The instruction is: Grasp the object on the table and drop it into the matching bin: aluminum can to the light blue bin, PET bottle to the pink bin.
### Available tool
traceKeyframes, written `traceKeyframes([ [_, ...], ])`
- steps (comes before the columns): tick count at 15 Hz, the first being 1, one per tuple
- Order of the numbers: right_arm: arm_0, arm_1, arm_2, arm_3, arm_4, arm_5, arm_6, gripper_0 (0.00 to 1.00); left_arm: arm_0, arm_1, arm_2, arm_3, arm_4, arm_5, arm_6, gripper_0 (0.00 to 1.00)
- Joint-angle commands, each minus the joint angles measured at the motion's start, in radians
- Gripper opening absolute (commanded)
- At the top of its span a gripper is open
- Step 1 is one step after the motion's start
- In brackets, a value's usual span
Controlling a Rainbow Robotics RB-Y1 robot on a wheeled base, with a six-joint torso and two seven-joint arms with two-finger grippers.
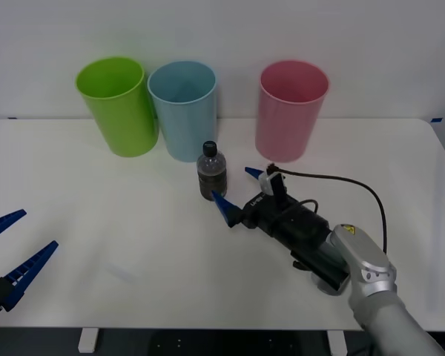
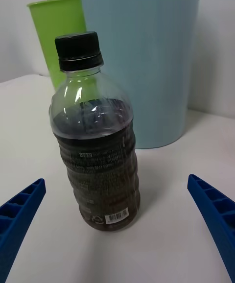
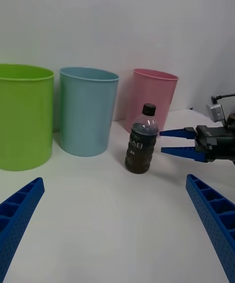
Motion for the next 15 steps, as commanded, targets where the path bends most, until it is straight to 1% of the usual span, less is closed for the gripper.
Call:
traceKeyframes([
  [1,-0.061,0.024,-0.003,0.075,0.0,0.003,0.008,1.0,0.0,0.0,0.0,0.0,0.0,0.0,0.0,1.0],
  [4,-0.097,0.047,-0.003,0.112,0.0,0.032,0.015,1.0,0.0,0.0,0.0,0.0,0.0,0.0,0.0,1.0],
  [8,-0.182,0.077,-0.006,0.213,-0.004,0.057,0.023,1.0,0.0,0.0,0.0,0.0,0.0,0.0,0.0,1.0],
  [11,-0.189,0.091,-0.002,0.213,-0.004,0.089,0.024,1.0,0.0,0.0,0.0,0.0,0.0,0.0,0.0,1.0],
  [15,-0.188,0.091,0.006,0.213,-0.004,0.094,0.028,1.0,0.0,0.0,0.0,0.0,0.0,0.0,0.0,1.0],
])
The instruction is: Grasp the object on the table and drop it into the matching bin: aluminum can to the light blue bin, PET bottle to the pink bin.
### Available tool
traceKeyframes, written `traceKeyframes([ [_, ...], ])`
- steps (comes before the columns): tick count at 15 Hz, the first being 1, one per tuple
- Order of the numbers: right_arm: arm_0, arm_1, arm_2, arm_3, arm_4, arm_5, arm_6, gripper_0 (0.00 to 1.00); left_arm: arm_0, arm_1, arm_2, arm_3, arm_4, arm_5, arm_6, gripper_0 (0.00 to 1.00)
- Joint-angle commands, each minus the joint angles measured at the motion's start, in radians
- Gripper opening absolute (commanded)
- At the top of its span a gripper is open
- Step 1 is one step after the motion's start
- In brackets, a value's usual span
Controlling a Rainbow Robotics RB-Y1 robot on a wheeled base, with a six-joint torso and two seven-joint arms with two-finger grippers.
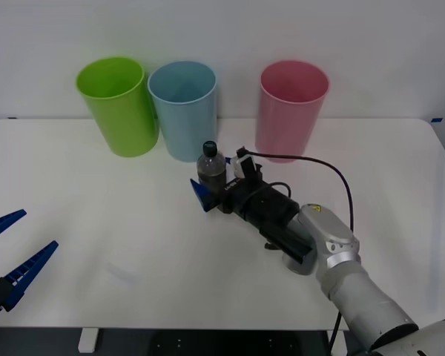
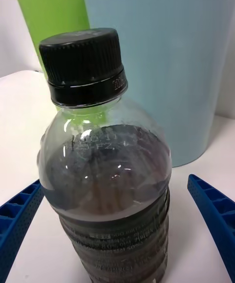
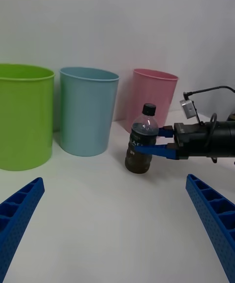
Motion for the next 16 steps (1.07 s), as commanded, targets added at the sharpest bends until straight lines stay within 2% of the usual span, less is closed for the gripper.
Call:
traceKeyframes([
  [1,0.0,0.0,0.001,0.0,0.0,0.012,0.006,1.0,0.0,0.0,0.0,0.0,0.0,0.0,0.0,1.0],
  [2,0.0,0.0,0.001,0.0,0.0,0.012,0.009,0.83,0.0,0.0,0.0,0.0,0.0,0.0,0.0,1.0],
  [3,0.0,0.0,0.001,0.0,0.0,0.012,0.01,0.13,0.0,0.0,0.0,0.0,0.0,0.0,0.0,1.0],
  [4,0.0,0.0,0.003,0.0,0.0,0.014,0.01,0.0,0.0,0.0,0.0,0.0,0.0,0.0,0.0,1.0],
  [16,0.002,-0.018,0.01,-0.034,0.003,0.02,-0.036,0.0,0.0,0.0,0.0,0.0,0.0,0.0,0.0,1.0],
])
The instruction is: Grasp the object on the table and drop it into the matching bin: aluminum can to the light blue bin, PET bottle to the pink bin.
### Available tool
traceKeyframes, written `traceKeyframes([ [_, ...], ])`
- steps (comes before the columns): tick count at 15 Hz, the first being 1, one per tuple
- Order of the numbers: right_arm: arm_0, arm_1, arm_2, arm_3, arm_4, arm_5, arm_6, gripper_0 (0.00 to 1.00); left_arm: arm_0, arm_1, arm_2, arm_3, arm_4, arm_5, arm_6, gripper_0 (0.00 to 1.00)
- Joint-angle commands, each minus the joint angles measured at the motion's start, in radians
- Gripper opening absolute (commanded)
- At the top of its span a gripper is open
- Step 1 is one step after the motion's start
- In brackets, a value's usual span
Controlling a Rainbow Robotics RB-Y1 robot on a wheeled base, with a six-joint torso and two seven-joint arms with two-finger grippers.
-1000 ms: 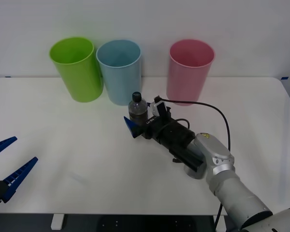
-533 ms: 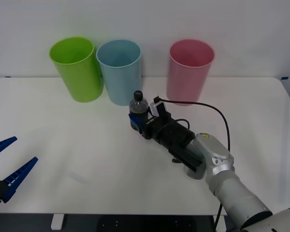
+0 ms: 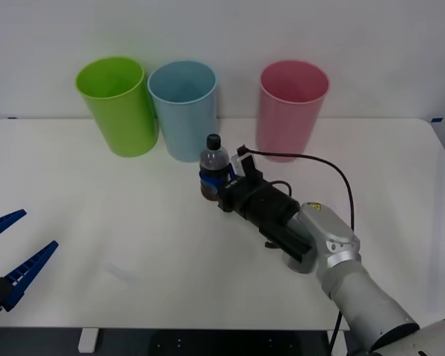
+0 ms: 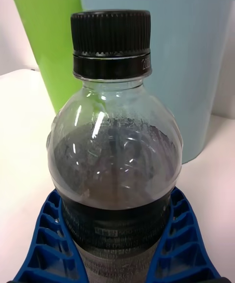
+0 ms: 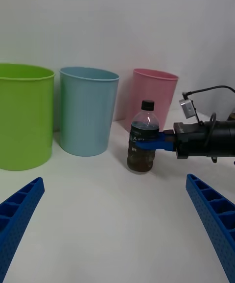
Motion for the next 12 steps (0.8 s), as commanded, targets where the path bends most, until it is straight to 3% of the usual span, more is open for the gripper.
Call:
traceKeyframes([
  [1,0.002,-0.02,0.0,-0.024,-0.007,-0.003,-0.024,0.0,0.0,0.0,0.0,0.0,0.0,0.0,0.0,1.0],
  [5,0.02,-0.085,0.001,-0.09,-0.024,-0.026,-0.139,0.0,0.0,0.0,0.0,0.0,0.0,0.0,0.0,1.0],
  [12,0.186,-0.241,0.032,-0.435,-0.024,-0.006,-0.414,0.0,0.0,0.0,0.0,0.0,0.0,0.0,0.0,1.0],
])
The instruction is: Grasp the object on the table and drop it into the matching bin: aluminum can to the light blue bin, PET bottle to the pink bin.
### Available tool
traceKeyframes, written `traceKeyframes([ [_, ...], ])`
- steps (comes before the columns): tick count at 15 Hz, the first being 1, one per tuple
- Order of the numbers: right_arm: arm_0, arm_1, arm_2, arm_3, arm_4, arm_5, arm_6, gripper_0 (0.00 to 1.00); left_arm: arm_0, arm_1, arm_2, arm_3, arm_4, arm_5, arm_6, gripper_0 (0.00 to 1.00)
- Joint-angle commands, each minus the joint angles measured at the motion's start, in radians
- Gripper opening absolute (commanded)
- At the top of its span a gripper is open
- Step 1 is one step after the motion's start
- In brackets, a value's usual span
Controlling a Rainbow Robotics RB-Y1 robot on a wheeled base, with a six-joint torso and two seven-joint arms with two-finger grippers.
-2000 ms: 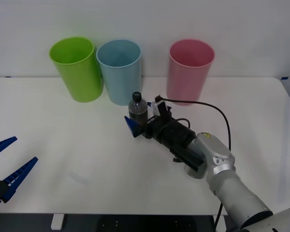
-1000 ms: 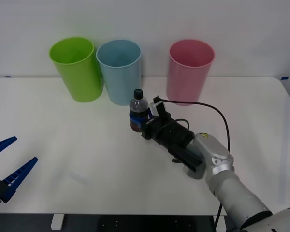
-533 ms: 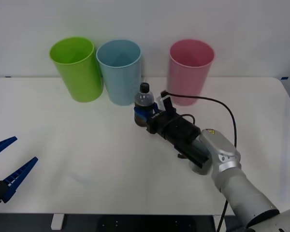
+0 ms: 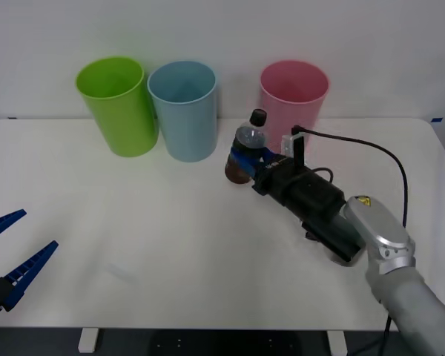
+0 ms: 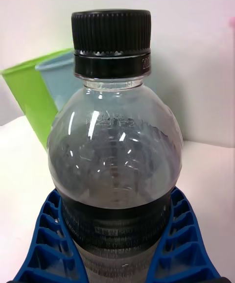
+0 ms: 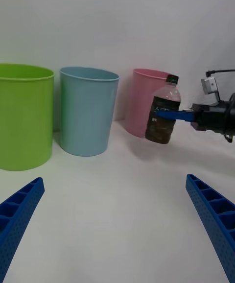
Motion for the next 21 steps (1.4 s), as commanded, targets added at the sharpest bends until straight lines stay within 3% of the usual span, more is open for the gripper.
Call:
traceKeyframes([
  [1,0.062,-0.06,0.0,-0.125,0.0,0.003,-0.098,0.0,0.0,0.0,0.0,0.0,0.0,0.0,0.0,1.0],
  [12,0.111,-0.184,-0.07,-0.384,0.0,-0.02,-0.338,0.0,0.0,0.0,0.0,0.0,0.0,0.0,0.0,1.0],
  [17,0.078,-0.296,-0.072,-0.486,0.0,-0.015,-0.364,0.0,0.0,0.0,0.0,0.0,0.0,0.0,0.0,1.0],
  [21,-0.001,-0.38,-0.075,-0.48,-0.034,-0.011,-0.381,0.0,0.0,0.0,0.0,0.0,0.0,0.0,0.0,1.0],
])
